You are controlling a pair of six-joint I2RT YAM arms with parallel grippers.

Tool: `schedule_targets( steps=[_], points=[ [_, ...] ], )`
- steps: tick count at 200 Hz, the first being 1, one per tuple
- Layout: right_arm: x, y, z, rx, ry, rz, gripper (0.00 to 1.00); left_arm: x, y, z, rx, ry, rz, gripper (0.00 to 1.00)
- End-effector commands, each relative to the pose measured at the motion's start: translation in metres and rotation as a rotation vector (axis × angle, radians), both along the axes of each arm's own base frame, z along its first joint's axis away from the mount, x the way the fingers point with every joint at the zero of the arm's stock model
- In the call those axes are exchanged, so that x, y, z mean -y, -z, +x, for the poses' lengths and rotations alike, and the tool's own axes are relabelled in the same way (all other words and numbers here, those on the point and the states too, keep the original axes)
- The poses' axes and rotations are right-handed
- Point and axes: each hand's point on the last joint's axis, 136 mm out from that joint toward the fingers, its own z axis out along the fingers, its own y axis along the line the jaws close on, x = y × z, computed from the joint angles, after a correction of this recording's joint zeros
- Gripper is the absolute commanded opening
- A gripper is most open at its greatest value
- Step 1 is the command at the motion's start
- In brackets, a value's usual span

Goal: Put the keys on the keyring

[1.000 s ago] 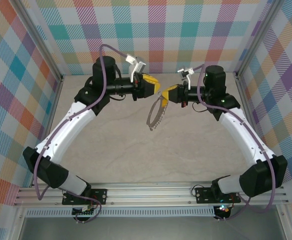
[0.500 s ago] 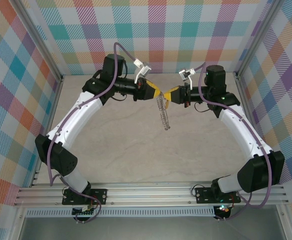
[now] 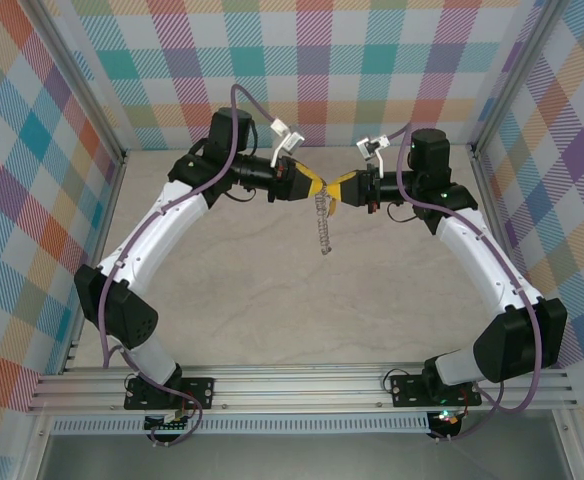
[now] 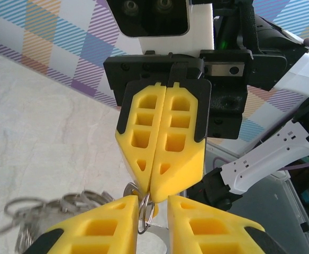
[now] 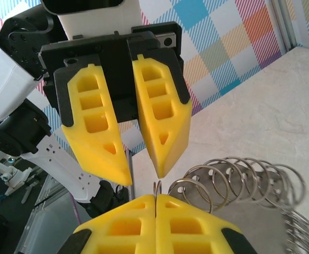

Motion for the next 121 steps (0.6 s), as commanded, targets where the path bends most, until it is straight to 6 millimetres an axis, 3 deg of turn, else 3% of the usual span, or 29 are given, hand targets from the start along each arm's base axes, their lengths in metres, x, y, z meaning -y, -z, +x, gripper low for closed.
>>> schedule_targets(
  steps=[1, 66, 96, 121],
  points=[
    [0.000, -0.017, -0.002, 0.059, -0.034, 0.034, 0.00, 0.005, -0.005, -0.004, -0.001, 0.033, -0.015, 0.22],
    [-0.001, -0.016, 0.000, 0.054, -0.031, 0.033, 0.00, 0.012, -0.003, -0.006, -0.006, 0.051, -0.018, 0.20],
    [-0.001, -0.014, 0.000, 0.052, -0.031, 0.033, 0.00, 0.015, -0.004, -0.007, -0.001, 0.055, -0.022, 0.13],
    [-0.001, -0.014, 0.001, 0.052, -0.029, 0.033, 0.00, 0.018, -0.005, -0.008, -0.001, 0.060, -0.028, 0.00]
  ],
)
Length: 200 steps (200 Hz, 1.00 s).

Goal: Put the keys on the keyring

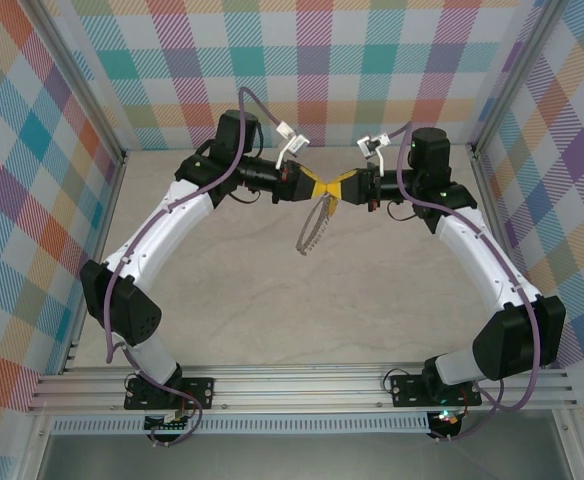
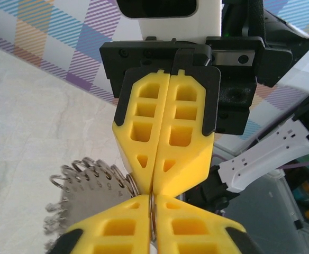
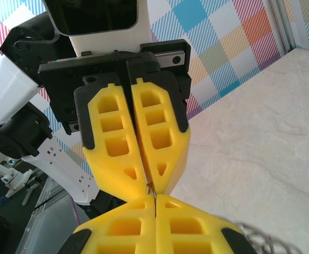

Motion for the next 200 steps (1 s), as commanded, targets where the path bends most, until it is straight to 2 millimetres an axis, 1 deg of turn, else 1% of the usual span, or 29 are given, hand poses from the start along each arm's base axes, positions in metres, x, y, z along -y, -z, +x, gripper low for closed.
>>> schedule_targets(
  steps=[1, 21, 23, 29, 33, 56, 72, 80, 82, 88, 128, 144, 168, 200],
  points=[
    [-0.001, -0.013, -0.002, 0.055, -0.026, 0.024, 0.00, 0.009, -0.014, -0.007, 0.033, 0.042, -0.039, 0.00],
    [-0.001, -0.014, -0.001, 0.052, -0.015, 0.023, 0.00, 0.011, -0.017, -0.007, 0.033, 0.041, -0.051, 0.00],
    [0.000, -0.013, -0.001, 0.051, -0.012, 0.021, 0.02, 0.011, -0.017, -0.007, 0.033, 0.039, -0.051, 0.00],
    [0.001, -0.014, 0.000, 0.052, 0.000, 0.019, 0.15, 0.011, -0.018, -0.006, 0.036, 0.034, -0.056, 0.00],
    [0.002, -0.013, 0.000, 0.053, 0.006, 0.018, 0.20, 0.011, -0.019, -0.005, 0.039, 0.029, -0.060, 0.00],
    [0.012, -0.015, 0.002, 0.063, 0.055, 0.034, 0.29, 0.009, -0.027, -0.005, 0.059, 0.005, -0.088, 0.00],
    [0.019, -0.015, 0.001, 0.068, 0.079, 0.044, 0.30, 0.007, -0.034, -0.007, 0.075, -0.005, -0.110, 0.00],
    [0.021, -0.015, 0.000, 0.070, 0.090, 0.044, 0.30, 0.006, -0.034, -0.010, 0.063, -0.007, -0.111, 0.00],
    [0.022, -0.015, -0.001, 0.070, 0.092, 0.044, 0.30, 0.006, -0.039, -0.009, 0.084, -0.008, -0.124, 0.00],
    [0.023, -0.014, -0.002, 0.071, 0.099, 0.046, 0.30, 0.005, -0.043, -0.011, 0.095, -0.010, -0.135, 0.00],
    [0.024, -0.009, -0.008, 0.060, 0.108, 0.077, 0.35, 0.000, -0.058, -0.018, 0.119, -0.021, -0.182, 0.00],
    [0.024, -0.007, -0.010, 0.052, 0.098, 0.088, 0.36, -0.001, -0.062, -0.020, 0.123, -0.026, -0.194, 0.00],
    [0.023, -0.006, -0.012, 0.049, 0.080, 0.097, 0.43, -0.002, -0.067, -0.022, 0.128, -0.024, -0.206, 0.00],
    [0.019, -0.009, -0.013, 0.059, 0.072, 0.100, 0.46, -0.002, -0.070, -0.026, 0.129, -0.016, -0.211, 0.00]
  ],
)
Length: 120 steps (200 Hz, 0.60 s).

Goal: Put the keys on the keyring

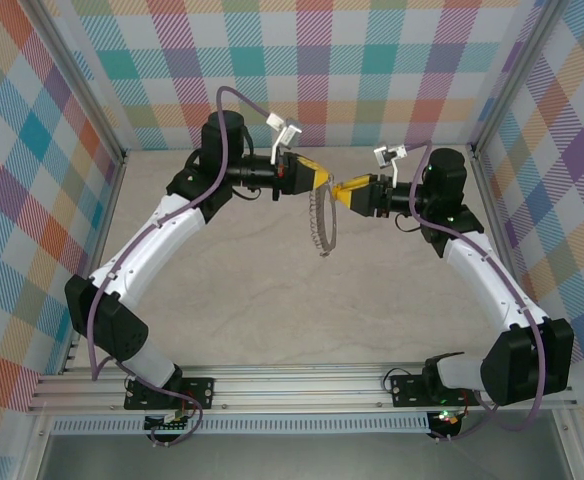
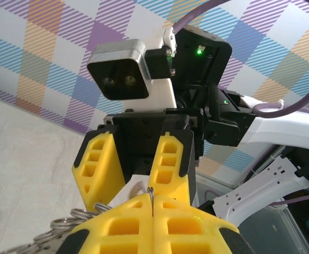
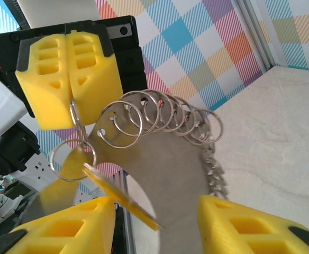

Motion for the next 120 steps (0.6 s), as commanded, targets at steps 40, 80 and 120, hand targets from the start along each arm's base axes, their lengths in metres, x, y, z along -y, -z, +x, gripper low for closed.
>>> schedule_targets(
  steps=[40, 80, 120],
  points=[
    [-0.008, -0.022, -0.007, 0.076, -0.043, 0.027, 0.54, 0.000, -0.024, -0.017, 0.058, 0.037, -0.051, 0.00],
    [-0.013, -0.027, -0.011, 0.090, -0.067, 0.029, 0.57, 0.001, -0.024, -0.018, 0.055, 0.041, -0.050, 0.00],
    [-0.017, -0.027, -0.016, 0.091, -0.089, 0.030, 0.45, 0.002, -0.025, -0.018, 0.057, 0.042, -0.051, 0.00]
  ],
)
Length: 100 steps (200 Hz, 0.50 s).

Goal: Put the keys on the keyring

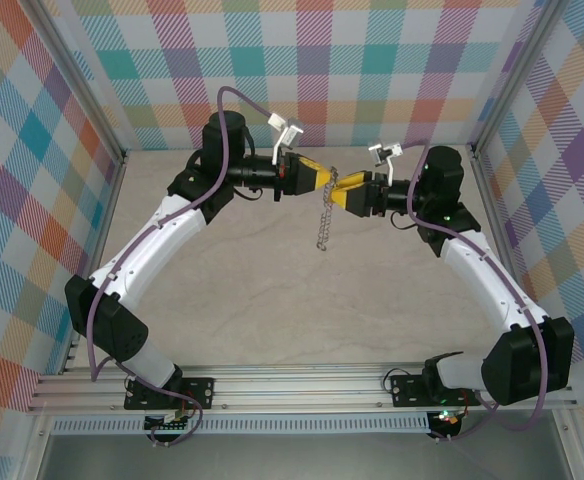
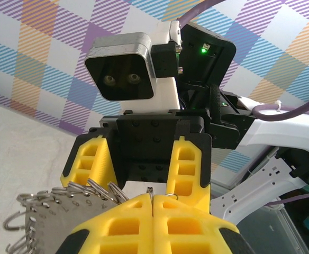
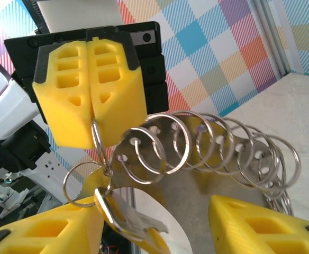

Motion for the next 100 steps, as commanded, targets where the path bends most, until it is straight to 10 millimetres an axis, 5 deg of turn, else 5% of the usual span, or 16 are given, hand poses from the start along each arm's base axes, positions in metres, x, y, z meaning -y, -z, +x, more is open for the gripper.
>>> schedule_targets(
  steps=[1, 48, 100],
  points=[
    [-0.003, -0.015, -0.006, 0.061, -0.039, 0.015, 0.45, -0.002, -0.023, -0.014, 0.060, 0.030, -0.046, 0.00],
    [-0.002, -0.012, -0.016, 0.058, -0.044, 0.010, 0.09, -0.004, -0.025, -0.006, 0.059, -0.036, -0.059, 0.00],
    [-0.008, -0.007, -0.019, 0.049, -0.027, 0.003, 0.00, -0.008, -0.029, -0.006, 0.054, -0.121, -0.107, 0.00]
  ],
)
